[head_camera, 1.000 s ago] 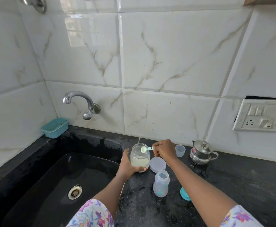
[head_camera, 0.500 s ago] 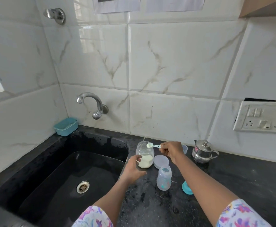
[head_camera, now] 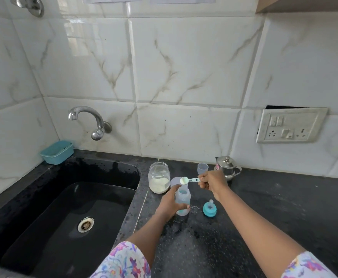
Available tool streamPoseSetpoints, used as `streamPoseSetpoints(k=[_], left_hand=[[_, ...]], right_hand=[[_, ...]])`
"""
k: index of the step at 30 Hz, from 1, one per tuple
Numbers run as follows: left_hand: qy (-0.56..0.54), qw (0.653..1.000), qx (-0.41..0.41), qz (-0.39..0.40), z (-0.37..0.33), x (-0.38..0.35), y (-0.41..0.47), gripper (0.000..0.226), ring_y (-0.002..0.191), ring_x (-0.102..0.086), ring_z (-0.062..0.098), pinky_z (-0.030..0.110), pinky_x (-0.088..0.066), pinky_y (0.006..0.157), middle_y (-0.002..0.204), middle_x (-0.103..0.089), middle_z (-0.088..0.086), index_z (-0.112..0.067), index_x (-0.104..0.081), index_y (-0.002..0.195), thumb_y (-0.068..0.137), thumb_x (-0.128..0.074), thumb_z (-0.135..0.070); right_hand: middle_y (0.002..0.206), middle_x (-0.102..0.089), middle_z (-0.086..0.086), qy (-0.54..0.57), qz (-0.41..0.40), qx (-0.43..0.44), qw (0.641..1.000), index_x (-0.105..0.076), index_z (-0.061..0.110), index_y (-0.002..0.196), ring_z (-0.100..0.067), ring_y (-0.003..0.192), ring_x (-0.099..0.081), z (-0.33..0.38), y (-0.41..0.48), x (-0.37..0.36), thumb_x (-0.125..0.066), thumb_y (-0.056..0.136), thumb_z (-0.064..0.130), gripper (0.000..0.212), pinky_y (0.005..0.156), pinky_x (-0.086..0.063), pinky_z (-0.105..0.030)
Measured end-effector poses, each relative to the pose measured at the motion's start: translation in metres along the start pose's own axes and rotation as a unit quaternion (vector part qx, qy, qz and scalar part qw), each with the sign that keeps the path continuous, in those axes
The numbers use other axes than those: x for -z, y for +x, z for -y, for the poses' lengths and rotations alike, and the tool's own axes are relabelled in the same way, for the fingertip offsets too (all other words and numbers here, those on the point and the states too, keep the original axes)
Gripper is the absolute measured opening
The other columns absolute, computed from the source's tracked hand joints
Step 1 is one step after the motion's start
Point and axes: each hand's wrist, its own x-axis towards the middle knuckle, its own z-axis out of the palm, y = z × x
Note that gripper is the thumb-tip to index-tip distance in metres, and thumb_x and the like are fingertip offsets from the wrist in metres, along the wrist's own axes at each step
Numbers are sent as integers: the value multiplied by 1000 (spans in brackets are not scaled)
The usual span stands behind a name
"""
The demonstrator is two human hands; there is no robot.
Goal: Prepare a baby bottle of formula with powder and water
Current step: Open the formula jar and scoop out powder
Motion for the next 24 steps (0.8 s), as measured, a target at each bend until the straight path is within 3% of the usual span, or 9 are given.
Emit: streamPoseSetpoints(k=[7, 11, 13, 15, 20, 22, 24], left_hand=[[30, 1000, 0, -1, 1, -4, -3, 74, 124, -46, 22, 35, -39, 101, 135, -51, 2, -25, -34, 140, 77, -73, -26], [39, 999, 2, 4, 0, -3, -3, 75, 126, -45, 23, 35, -37, 102, 137, -50, 4, -25, -31, 142, 79, -72, -25], [43, 999, 5, 2, 0, -3, -3, 77, 127, -44, 23, 35, -37, 102, 138, -50, 5, -25, -29, 143, 79, -72, -26], [48, 999, 6, 4, 0, -3, -2, 77, 127, -44, 23, 35, -38, 102, 137, -50, 5, -24, -29, 143, 79, -72, -26], [59, 998, 13, 10, -1, -3, -4, 78, 129, -42, 24, 33, -36, 102, 140, -47, 8, -20, -25, 145, 81, -69, -28], [62, 998, 18, 9, 0, -3, -4, 81, 131, -41, 24, 34, -35, 104, 142, -45, 8, -20, -22, 146, 81, -69, -31], [67, 998, 17, 11, 1, -3, -3, 82, 131, -41, 24, 34, -35, 104, 143, -45, 8, -20, -21, 147, 81, -69, -31]], right_hand=[[60, -59, -13, -101, -12, 40, 994, -66, -6, 86, -18, 48, -51, -4, -15, 3, -53, 88, -8, 13, 40, -46, -16], [63, -63, -10, -207, -30, 131, 969, -70, 1, 85, -19, 50, -55, -9, -23, -3, -54, 88, 0, 17, 53, -50, -28], [75, -69, -11, -283, -27, 197, 938, -73, 7, 93, -24, 64, -63, -12, -28, -6, -55, 89, 5, 18, 62, -53, -34], [89, -72, -11, -351, -22, 270, 896, -73, 6, 101, -25, 81, -66, -16, -32, -7, -55, 90, 4, 21, 70, -51, -32], [94, -72, -13, -507, 37, 387, 770, -71, 4, 101, -33, 90, -65, -34, -30, 1, -46, 82, -9, 34, 80, -50, -41], [86, -73, -12, -514, 31, 433, 740, -72, 4, 95, -32, 79, -67, -37, -33, 3, -47, 73, -15, 38, 71, -54, -39], [72, -72, -10, -513, 20, 468, 720, -73, 4, 84, -30, 60, -65, -40, -34, 5, -49, 61, -15, 39, 52, -56, -37]])
